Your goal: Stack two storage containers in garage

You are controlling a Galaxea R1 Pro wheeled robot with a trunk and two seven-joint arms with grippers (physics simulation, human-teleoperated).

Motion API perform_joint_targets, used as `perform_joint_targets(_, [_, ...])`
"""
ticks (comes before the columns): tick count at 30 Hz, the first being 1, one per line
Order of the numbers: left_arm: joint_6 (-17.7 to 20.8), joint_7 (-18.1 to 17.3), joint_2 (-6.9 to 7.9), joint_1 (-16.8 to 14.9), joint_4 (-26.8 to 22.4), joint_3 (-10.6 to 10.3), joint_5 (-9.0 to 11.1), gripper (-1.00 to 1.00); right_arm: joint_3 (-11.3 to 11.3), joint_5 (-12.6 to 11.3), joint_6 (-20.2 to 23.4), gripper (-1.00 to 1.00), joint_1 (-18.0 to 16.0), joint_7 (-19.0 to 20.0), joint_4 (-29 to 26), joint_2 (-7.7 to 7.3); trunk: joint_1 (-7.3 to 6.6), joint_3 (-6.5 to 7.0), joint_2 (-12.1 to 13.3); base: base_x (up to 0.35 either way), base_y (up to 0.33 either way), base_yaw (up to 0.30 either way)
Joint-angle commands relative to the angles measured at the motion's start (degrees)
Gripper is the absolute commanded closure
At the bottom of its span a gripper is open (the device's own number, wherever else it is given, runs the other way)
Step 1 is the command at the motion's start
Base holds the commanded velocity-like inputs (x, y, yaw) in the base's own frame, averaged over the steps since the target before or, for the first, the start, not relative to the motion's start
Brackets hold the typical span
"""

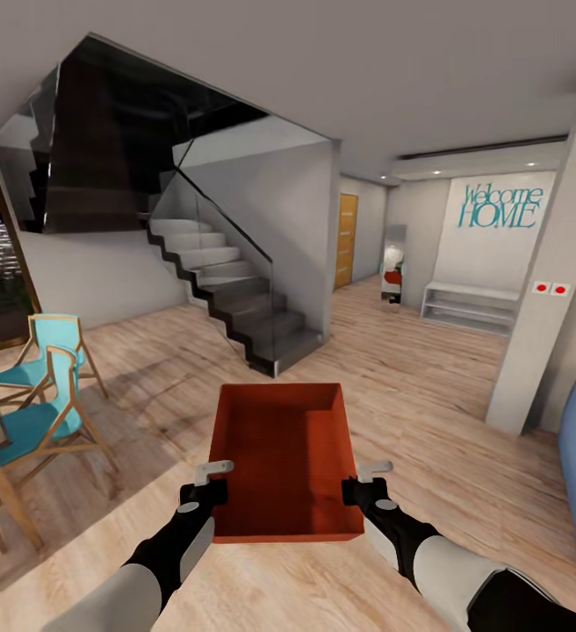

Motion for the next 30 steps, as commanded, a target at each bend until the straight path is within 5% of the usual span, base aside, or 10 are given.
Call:
perform_joint_targets(1, [0.1, 1.6, -0.03, 0.0, -0.2, -0.9, -0.8, 1.0, -1.0, -1.4, -0.4, 1.0, -0.1, -1.5, 0.3, 0.44, 0.05, -0.01, 0.0, 0.322, 0.0, -0.133])
perform_joint_targets(30, [0.1, 1.6, -0.04, 0.0, 0.0, -0.9, -0.8, 1.0, -1.0, -1.4, -0.2, 1.0, -0.1, -1.4, 0.3, 0.44, 0.05, 0.3, 0.0, 0.322, 0.0, -0.163])
